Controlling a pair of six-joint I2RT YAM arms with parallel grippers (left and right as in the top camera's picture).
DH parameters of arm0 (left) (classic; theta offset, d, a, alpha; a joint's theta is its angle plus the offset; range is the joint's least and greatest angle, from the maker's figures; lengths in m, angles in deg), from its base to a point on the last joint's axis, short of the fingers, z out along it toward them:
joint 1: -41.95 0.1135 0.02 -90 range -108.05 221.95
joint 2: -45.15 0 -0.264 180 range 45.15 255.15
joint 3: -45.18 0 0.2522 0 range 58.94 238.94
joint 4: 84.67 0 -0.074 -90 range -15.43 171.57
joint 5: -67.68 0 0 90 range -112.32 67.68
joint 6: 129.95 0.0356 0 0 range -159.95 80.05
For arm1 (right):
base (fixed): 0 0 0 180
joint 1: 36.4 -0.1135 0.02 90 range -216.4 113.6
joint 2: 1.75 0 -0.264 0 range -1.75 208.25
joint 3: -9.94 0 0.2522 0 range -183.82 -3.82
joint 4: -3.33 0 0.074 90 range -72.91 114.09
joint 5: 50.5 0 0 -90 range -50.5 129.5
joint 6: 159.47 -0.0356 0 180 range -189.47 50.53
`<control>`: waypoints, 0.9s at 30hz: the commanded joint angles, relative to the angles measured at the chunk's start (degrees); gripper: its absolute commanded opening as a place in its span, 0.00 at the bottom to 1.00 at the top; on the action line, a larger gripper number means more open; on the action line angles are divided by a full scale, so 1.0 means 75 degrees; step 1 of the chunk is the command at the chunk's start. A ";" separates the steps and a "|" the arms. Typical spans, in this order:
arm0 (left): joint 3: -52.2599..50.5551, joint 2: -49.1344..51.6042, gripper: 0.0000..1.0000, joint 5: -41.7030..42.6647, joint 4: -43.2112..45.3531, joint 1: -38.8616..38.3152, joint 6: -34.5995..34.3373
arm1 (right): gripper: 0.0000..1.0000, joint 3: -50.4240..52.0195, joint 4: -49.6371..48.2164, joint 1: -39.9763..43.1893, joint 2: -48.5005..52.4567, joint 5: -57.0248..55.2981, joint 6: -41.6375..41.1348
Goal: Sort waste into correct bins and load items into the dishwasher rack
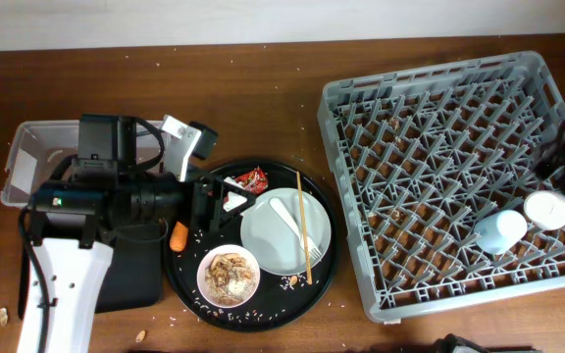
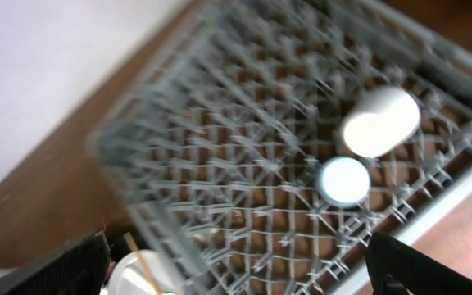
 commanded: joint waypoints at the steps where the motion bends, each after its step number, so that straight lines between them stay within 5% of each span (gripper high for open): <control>1: -0.0254 -0.0134 0.79 -0.3923 -0.0195 -0.0740 -0.0970 | 0.99 0.0052 0.0003 -0.1638 -0.1067 0.0425 0.0236; 3: -0.0428 -0.0137 0.79 -0.5400 -0.0181 -0.1207 -0.2667 | 0.75 0.0184 0.0166 -0.3209 -0.1177 0.1402 0.0650; 6: -0.0420 -0.0230 0.95 -0.5785 -0.0070 -0.0813 -0.3299 | 0.72 0.2136 -0.0306 -0.5852 -0.0909 0.0125 -0.0169; 9: -0.0423 -0.0236 0.99 -0.6164 -0.0519 -0.0466 -0.3293 | 0.73 0.5062 -0.3453 -0.8472 0.0411 -0.1384 -0.1705; 13: -0.0423 -0.0236 0.99 -0.6321 -0.0664 -0.0466 -0.3296 | 0.63 0.5147 -0.5552 -0.8690 0.3605 -0.1609 -0.1900; 17: -0.0423 -0.0236 0.99 -0.6318 -0.0662 -0.0466 -0.3296 | 0.49 0.5149 -0.6196 -0.8690 0.4940 -0.1326 -0.1789; 20: -0.0423 -0.0236 0.99 -0.6318 -0.0664 -0.0466 -0.3296 | 0.38 0.5158 -0.6312 -0.8690 0.5429 -0.1320 -0.2072; 23: -0.0423 -0.0236 0.99 -0.6318 -0.0664 -0.0466 -0.3296 | 0.14 0.5074 -0.6207 -0.8676 0.5292 -0.1352 -0.1784; 27: -0.0423 -0.0236 0.99 -0.6318 -0.0664 -0.0466 -0.3296 | 0.04 0.4334 -0.5208 -0.8690 0.3978 -0.1370 -0.1297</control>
